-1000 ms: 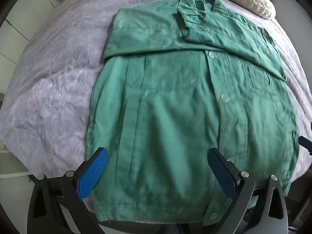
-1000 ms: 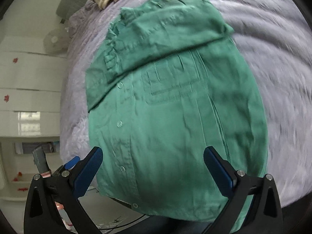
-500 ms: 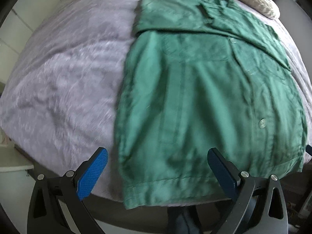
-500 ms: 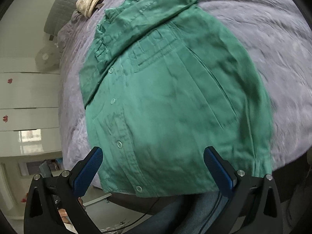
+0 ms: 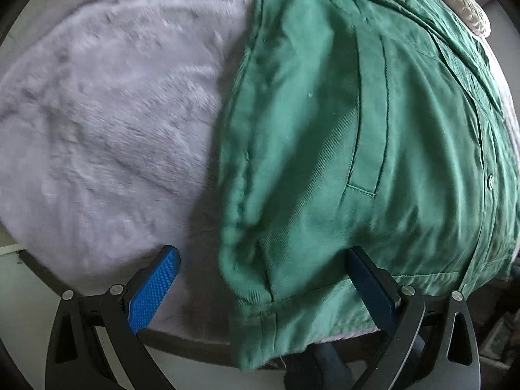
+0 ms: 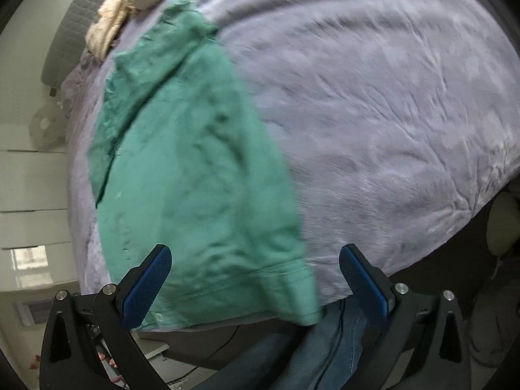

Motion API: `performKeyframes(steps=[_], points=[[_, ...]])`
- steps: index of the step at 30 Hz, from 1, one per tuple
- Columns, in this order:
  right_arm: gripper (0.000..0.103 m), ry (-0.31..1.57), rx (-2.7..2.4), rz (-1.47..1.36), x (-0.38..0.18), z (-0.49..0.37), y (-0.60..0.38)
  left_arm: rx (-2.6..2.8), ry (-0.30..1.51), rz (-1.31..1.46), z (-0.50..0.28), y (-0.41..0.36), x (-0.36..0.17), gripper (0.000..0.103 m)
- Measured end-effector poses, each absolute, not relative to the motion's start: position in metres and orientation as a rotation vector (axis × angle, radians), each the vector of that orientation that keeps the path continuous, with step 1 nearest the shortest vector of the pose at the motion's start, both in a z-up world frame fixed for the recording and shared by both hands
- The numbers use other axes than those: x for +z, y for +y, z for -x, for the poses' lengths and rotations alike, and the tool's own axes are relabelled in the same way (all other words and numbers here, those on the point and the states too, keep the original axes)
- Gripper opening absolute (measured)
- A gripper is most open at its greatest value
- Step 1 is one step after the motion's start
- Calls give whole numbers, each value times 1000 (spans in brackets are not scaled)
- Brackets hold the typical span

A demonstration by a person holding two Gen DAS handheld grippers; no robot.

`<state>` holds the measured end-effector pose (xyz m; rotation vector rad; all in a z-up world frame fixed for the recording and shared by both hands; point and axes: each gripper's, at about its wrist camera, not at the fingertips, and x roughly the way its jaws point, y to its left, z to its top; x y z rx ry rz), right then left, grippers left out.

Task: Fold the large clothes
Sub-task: 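Grasp the green shirt hem with both grippers and lift it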

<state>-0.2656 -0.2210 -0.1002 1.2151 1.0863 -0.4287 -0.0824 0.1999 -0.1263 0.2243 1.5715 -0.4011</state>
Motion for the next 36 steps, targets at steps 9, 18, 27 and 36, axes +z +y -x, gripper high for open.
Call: performKeyframes(steps=[9,18,27,36], points=[[103,935,-14,-1418,-112,235,-190,-516,1640,-221,75,209,-137,102],[64,1046,-203,-1417,-127,233,-187,-593,1650,-333,116,192,-137,52],[10,780,-116,-1522,-92,247,-189,-791,1591,1,83,205,-74,15],[9,579,74,-1505,-28,168,-233,-828,1356,165,6,172,12,14]])
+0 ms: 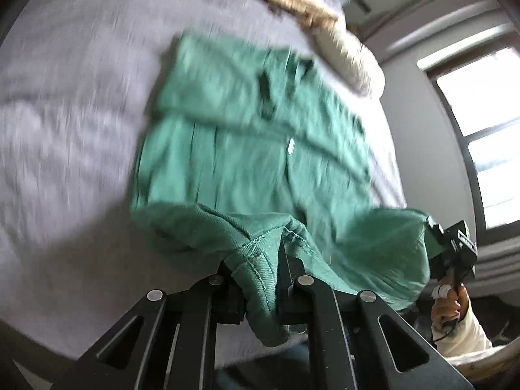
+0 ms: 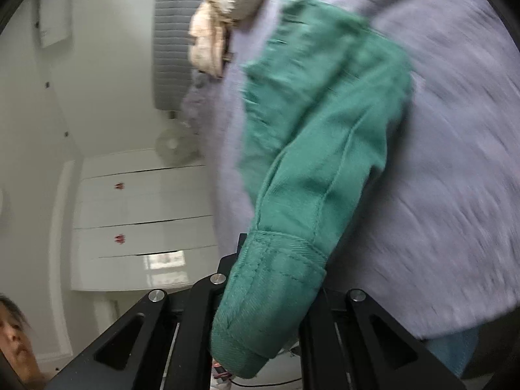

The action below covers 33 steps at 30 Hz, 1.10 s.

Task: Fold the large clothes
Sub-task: 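Grasp the green shirt hem with both grippers and lift it, then fold the held hem over toward the collar and open both grippers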

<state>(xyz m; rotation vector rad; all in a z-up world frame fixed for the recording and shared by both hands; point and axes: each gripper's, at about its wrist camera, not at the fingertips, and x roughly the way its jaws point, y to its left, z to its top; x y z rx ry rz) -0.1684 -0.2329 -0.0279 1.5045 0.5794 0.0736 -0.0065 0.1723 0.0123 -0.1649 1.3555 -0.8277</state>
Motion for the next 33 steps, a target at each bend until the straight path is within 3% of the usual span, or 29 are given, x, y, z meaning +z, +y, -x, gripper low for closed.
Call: performKeyframes(steps=[6,11,16,23,24,27,29,30,31,32,33], points=[[9,584,118,-1403,15,92,-295,-728,1232,210,-66,125,46,14],[9,641,120,-1352,17,21,-354,-657,1163,189,-131,76,41,14],[9,740,30,-1388,-38,-46,-401,-600,1203,111,-190,29,-9,14],[11,761,-105,-1464,-105,-75,-419,-566,1301,-2,-224,-2,-75,15],[13,755,-113,-1478,-110,-76,-420,-565,1320,2,-228,-1,-80,17],[15,740,-126,-1523,-118,-76,-423,-522,1319,10,-236,5,-78,40],[24,724,-123,-1534,-115,-74,-424,-502,1247,-4,-233,17,-59,81],[44,713,-119,-1529,-111,-73,-425,-496,1218,-6,-233,21,-51,83],[76,691,-113,-1513,-102,-73,-426,-497,1174,-11,-232,28,-37,83],[87,670,-111,-1486,-92,-72,-428,-491,1154,-17,-233,31,-29,83],[88,658,-113,-1454,-83,-72,-431,-478,1138,-31,-235,34,-23,83]])
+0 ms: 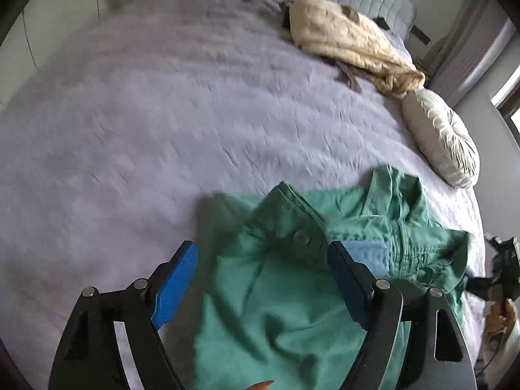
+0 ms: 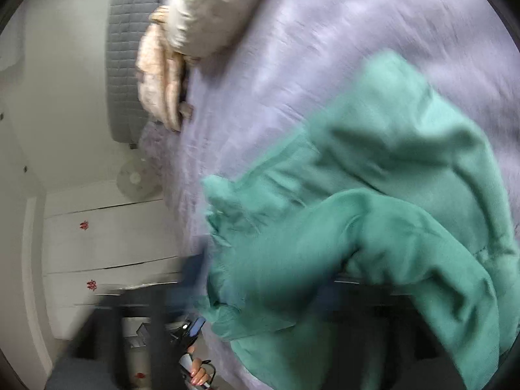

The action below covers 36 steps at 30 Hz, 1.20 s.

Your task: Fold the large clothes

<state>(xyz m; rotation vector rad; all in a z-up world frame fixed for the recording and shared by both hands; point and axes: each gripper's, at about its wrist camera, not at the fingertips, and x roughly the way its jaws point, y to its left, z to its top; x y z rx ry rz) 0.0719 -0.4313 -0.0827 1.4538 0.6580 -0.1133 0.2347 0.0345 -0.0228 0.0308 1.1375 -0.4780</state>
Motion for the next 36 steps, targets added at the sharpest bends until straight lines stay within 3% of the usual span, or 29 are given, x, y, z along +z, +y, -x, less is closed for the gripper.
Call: performKeyframes(steps=[6,12,13,14,16,17,22,29,33,36], points=[[88,839,-278,-1051,-40,-76,-440,-452,1184,-144,-256,29,-50,83],[88,1007,-345,-849,-69,-96,-440,-420,1300,-197,-279,1,-115,82],[86,1030,-357,-820,-76,-102,-439,-413,1323,-188,-281,-2,-124,78],[80,1051,-364,-805,-81,-103,-438,-424,1334,-171,-280,-4,-129,53],[4,1107,-349,-783,-89,-109,-431,-400,1306,-174,-274,-6,-123,25],[4,1101,-330,-782,-87,-108,-428,-385,1277,-195,-271,-4,-118,16],[4,1032,-352,-628,-49,-97,-421,-370,1250,-189,-277,11,-118,16],[5,1068,-393,-740,-102,-90,-442,-327,1205,-259,-272,0,-126,17],[23,1060,-450,-803,-82,-66,-452,-273,1155,-304,-268,16,-97,17],[23,1009,-490,-773,-53,-42,-445,-291,1140,-292,-258,31,-75,17]])
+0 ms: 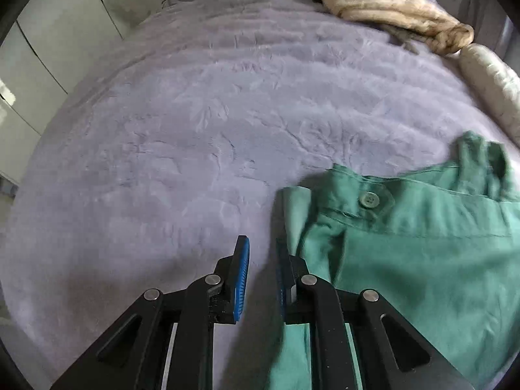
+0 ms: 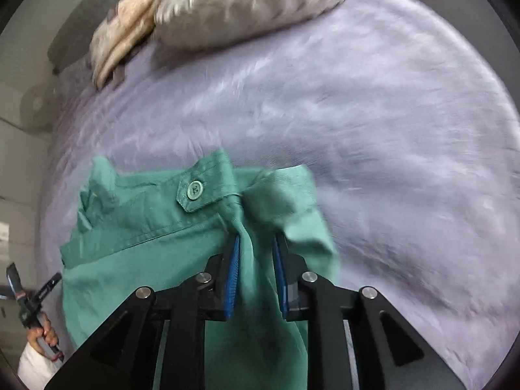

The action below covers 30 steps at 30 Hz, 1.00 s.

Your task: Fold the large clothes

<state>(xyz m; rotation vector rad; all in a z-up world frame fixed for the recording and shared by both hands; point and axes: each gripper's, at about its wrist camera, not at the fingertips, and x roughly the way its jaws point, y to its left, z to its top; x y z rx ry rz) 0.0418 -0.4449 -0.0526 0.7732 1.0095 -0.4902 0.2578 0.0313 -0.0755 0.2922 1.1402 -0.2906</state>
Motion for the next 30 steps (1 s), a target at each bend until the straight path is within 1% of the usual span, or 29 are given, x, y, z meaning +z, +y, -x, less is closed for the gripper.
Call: performKeyframes(steps=[2,5,9,12,13,18,20,21,22,24,27,30], points=[[23,993,-457,-752,-38,-31,-428,-341,1144,-259,-240,36,-62,17],[23,1003,-326,-765,-34,-27,-390,-415,1163,-263,-207,25,-63,17],[23,1067,-195,-737,-54,-44,-330,-424,1218,-310,-174,8,-94,17],[21,1136,-188,-720,-79,-41,-310,-393,1269,-320,-163,17,-120,17],[18,1146,-198,-713,-83,-37,-311,-392,1263,-321,-159,25,-122,17],[18,1147,-364,-694,-74,11,-348,-383,1276,-278,-156,62,-112,17],[18,1148,-426,-729,-79,30,-366,-383,1271,-278,-153,70,-110,17],[16,1146,-450,-744,-82,41,-372,-383,1267,-283,-151,71,-112,17],[6,1142,-458,-752,-86,47,-374,-385,1258,-291,-149,71,-115,17],[1,1137,-448,-792,-102,53,-375,-378,1261,-319,-146,71,-123,17],[1,1128,-470,-825,-102,56,-378,-373,1256,-336,-148,72,-116,17],[2,1148,-476,-806,-93,62,-377,-340,1262,-328,-143,92,-108,17]])
